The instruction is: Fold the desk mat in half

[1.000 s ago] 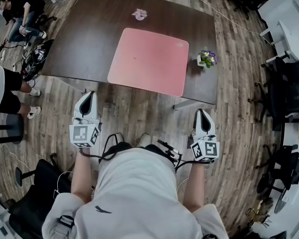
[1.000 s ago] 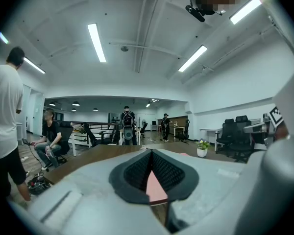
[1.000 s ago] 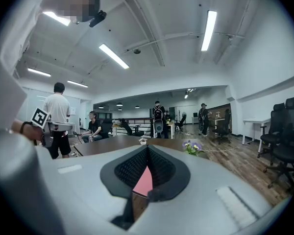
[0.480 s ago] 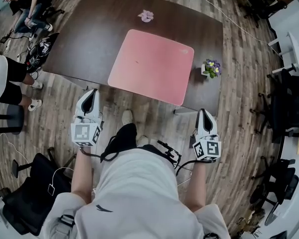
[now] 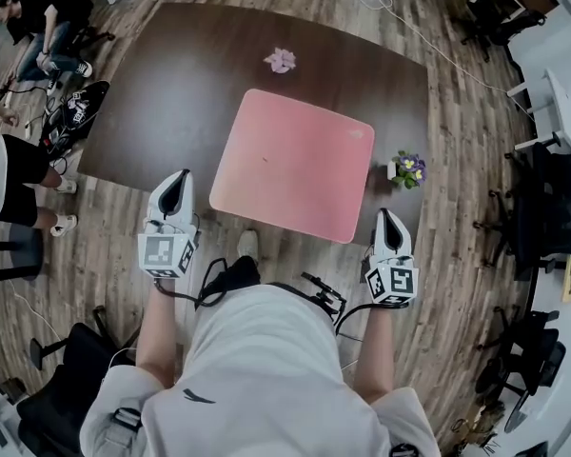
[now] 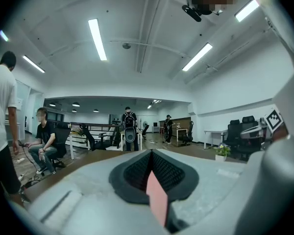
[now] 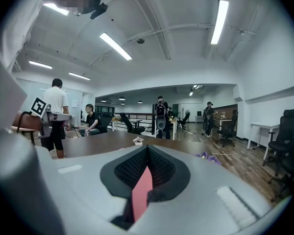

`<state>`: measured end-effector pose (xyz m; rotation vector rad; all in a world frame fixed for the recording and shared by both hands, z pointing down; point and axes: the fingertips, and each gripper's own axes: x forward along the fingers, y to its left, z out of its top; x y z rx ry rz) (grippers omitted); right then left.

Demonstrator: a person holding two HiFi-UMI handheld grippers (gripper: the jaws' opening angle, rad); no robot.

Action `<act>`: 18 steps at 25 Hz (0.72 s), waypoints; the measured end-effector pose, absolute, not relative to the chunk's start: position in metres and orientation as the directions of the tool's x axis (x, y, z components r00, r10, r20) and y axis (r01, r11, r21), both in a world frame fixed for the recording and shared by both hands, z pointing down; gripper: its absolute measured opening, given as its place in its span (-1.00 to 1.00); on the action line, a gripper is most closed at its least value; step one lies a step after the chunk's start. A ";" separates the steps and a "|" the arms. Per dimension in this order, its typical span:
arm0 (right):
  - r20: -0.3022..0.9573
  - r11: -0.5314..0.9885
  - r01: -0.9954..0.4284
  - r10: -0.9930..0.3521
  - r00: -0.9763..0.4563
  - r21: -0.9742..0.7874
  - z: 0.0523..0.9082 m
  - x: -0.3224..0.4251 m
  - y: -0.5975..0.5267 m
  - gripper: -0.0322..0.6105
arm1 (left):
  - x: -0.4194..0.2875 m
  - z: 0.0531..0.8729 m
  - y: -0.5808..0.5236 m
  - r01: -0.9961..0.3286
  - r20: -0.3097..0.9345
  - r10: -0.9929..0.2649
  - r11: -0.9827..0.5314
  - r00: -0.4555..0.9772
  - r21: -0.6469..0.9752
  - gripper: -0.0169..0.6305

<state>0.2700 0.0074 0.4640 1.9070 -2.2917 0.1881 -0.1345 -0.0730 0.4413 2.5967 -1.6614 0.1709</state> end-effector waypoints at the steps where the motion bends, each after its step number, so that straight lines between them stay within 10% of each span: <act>1: 0.201 0.174 -0.985 -0.965 -0.170 0.006 0.464 0.269 -0.001 -0.89 | -0.136 0.440 -0.083 -0.905 0.119 -0.900 -0.424 0.420 -0.014 -0.93; 18: 0.271 0.102 -0.994 -0.959 -0.088 0.039 0.495 0.289 -0.079 -0.89 | -0.125 0.459 -0.156 -0.887 0.175 -0.875 -0.461 0.452 -0.012 -0.93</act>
